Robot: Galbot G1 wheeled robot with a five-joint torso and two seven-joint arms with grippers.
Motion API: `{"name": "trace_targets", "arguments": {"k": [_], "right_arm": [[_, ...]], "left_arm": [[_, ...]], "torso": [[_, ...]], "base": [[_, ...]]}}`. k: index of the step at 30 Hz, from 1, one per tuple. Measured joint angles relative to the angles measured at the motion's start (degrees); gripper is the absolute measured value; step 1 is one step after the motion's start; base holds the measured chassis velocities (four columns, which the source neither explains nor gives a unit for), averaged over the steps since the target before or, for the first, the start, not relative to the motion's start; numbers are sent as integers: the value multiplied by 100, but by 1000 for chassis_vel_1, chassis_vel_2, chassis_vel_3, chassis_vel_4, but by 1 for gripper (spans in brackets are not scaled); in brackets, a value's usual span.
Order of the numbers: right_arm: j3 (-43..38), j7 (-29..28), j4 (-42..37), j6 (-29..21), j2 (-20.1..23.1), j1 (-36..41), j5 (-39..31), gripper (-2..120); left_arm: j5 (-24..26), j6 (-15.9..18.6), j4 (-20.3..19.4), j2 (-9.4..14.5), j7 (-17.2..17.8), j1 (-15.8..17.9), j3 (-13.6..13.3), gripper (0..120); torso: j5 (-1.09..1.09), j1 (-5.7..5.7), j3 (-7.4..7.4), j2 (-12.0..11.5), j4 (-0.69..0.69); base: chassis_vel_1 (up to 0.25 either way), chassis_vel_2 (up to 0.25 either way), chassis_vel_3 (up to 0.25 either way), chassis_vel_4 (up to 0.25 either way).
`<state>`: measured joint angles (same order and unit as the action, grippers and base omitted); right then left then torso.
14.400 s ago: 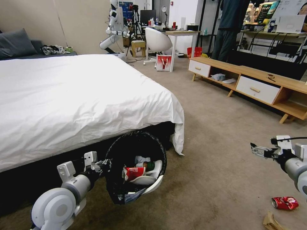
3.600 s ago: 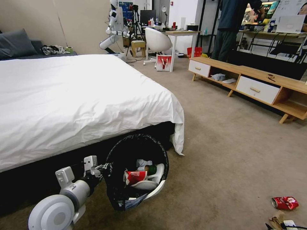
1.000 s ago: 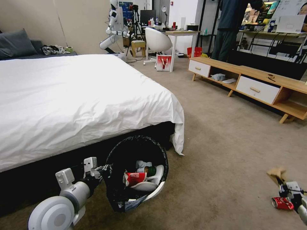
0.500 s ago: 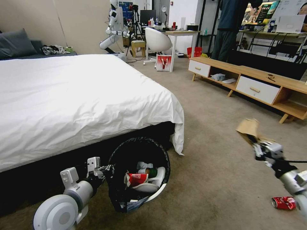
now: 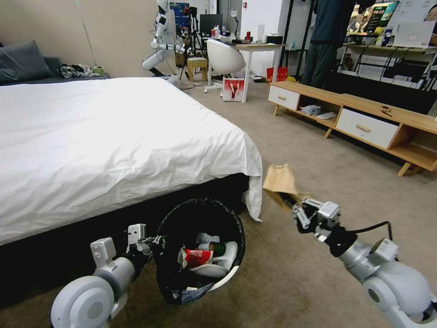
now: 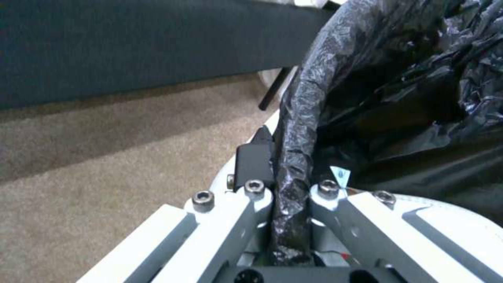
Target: Pick up the trash bin and place the garbage on the floor into it.
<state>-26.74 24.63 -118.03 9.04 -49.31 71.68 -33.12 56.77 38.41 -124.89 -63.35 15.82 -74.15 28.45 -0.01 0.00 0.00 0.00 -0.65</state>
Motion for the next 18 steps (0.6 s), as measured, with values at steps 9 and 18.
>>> {"name": "trace_targets", "arguments": {"k": [9, 18], "right_arm": [[818, 260, 102, 16, 136, -164, -204, 0], [919, 410, 298, 18, 178, -4, -86, 0]], "left_arm": [[-133, -2, 474, 21, -147, 396, -548, 2], [-194, -37, 774, -23, -160, 693, -1131, 2]], "torso": [[1, 0, 0, 0, 2], [1, 0, 0, 0, 3]], "base": [[0, 0, 0, 0], [0, 0, 0, 0]]}}
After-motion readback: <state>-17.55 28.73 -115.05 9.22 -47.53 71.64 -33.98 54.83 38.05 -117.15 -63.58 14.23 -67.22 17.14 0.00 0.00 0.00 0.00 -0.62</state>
